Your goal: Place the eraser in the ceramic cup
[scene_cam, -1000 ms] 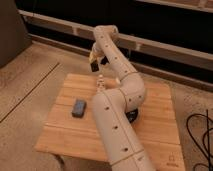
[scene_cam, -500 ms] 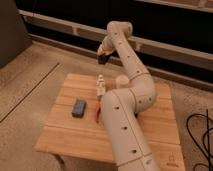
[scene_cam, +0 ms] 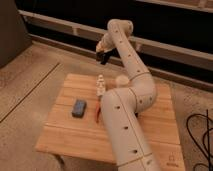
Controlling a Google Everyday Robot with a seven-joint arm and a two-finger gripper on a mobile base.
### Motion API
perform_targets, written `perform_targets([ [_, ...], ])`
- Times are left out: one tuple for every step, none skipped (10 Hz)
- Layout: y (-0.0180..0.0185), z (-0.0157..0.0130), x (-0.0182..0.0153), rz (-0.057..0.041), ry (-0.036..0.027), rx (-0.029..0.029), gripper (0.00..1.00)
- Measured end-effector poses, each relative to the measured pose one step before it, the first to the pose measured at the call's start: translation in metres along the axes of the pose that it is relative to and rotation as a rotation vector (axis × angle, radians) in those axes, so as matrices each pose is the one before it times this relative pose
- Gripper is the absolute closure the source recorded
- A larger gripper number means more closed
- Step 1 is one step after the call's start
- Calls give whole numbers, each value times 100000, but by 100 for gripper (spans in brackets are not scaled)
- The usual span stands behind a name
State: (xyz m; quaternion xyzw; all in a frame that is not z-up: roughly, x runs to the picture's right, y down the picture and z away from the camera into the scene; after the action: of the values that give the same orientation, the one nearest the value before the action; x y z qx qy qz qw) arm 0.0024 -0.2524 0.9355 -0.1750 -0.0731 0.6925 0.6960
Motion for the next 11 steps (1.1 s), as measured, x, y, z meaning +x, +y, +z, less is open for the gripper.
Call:
perform_targets([
  [54,-1,-14,-35,-11,-54,100],
  [3,36,16,-35,34,49,100],
  [-161,-42,-40,119,-178,357,100],
  [-900,185,155,-43,359,3443,100],
  [-1435,583,498,-1321,1441,6533,100],
  [-1494,829,773,-2168,2355,7594,100],
  [-728,695,646,-1497,2062,4894,100],
  [46,1050,755,-2698,2718,5177,100],
  [537,383,58,-1756,533,1651,100],
  [1022,315,-61,-1649,311,562,100],
  [897,31,-151,37,-68,-878,100],
])
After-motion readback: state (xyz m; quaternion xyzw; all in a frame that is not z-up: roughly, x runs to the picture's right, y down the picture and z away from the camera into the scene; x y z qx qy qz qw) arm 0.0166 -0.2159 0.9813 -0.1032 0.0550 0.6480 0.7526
